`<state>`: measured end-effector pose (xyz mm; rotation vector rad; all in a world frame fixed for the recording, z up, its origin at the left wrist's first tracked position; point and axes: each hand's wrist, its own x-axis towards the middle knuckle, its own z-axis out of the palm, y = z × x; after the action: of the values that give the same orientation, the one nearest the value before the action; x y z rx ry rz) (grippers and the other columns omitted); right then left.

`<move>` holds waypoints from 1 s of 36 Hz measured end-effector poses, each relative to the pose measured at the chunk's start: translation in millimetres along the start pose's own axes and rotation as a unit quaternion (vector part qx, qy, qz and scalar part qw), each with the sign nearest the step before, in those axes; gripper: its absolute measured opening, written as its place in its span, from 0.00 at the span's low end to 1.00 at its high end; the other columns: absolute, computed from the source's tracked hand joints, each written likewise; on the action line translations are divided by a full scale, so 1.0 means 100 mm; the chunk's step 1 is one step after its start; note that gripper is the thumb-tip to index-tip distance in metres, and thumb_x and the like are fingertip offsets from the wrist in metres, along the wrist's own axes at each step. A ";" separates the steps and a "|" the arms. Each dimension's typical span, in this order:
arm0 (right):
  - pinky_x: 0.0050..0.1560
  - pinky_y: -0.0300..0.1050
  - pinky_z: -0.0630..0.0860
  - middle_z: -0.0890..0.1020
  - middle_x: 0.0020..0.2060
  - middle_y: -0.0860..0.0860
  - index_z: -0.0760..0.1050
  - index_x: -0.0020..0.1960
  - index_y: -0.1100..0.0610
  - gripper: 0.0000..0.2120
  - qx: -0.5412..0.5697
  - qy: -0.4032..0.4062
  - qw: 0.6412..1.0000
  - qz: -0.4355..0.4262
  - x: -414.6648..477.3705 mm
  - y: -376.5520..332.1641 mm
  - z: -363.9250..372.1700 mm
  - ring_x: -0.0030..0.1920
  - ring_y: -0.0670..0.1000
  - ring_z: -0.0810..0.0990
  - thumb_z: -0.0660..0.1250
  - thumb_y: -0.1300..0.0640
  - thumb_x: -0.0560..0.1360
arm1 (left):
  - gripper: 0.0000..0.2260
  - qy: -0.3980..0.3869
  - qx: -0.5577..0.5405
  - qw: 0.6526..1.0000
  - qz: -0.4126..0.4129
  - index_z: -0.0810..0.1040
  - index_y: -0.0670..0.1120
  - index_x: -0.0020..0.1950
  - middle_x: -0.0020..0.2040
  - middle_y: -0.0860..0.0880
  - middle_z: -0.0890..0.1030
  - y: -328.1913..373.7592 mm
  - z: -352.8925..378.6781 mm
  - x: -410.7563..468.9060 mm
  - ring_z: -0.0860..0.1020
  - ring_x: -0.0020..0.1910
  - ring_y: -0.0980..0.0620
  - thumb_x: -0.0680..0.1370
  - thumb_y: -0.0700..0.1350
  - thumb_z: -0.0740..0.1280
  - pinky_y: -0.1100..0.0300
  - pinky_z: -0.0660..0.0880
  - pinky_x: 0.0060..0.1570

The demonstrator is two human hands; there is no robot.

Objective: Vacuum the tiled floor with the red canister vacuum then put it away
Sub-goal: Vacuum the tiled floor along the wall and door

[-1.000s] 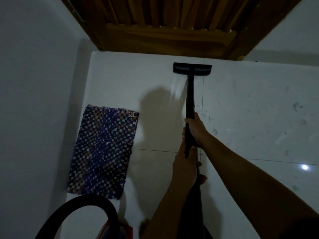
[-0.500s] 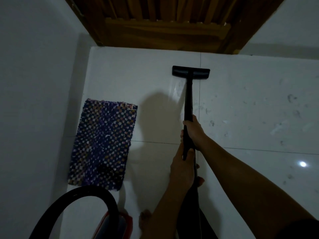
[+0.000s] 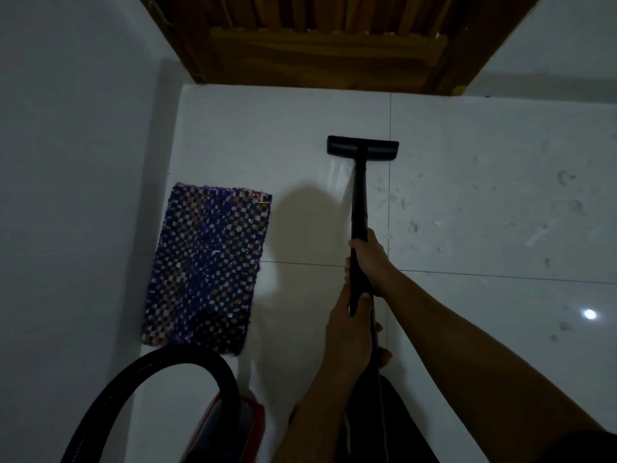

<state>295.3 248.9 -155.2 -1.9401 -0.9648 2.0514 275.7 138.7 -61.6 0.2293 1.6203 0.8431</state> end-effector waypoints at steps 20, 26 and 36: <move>0.26 0.45 0.72 0.71 0.30 0.57 0.65 0.61 0.54 0.11 0.025 0.014 1.000 -0.010 -0.65 0.81 0.29 0.26 0.53 0.71 0.56 0.62 0.80 | 0.17 -0.020 0.022 1.000 -0.001 0.65 0.55 0.72 0.45 0.51 0.81 -0.70 -0.41 -0.70 0.79 0.39 0.57 0.82 0.46 0.55 0.63 0.76 0.38; 0.26 0.45 0.72 0.71 0.30 0.57 0.65 0.61 0.54 0.11 0.025 0.010 1.000 -0.003 -0.77 1.00 0.27 0.26 0.53 0.72 0.56 0.62 0.80 | 0.19 -0.017 -0.006 0.999 -0.029 0.63 0.55 0.73 0.46 0.47 0.79 -0.81 -0.39 -0.89 0.76 0.35 0.55 0.82 0.46 0.56 0.69 0.72 0.23; 0.26 0.45 0.72 0.72 0.30 0.57 0.66 0.62 0.56 0.11 0.002 0.000 1.000 0.010 -0.92 1.17 0.05 0.25 0.53 0.71 0.56 0.61 0.80 | 0.19 -0.002 -0.024 0.998 -0.052 0.62 0.56 0.74 0.45 0.50 0.78 -0.91 -0.15 -1.13 0.77 0.37 0.53 0.82 0.47 0.55 0.70 0.71 0.21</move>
<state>340.6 107.2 -141.8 -1.9552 -0.9436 2.0619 317.7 1.8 -31.2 0.1117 1.5916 0.7998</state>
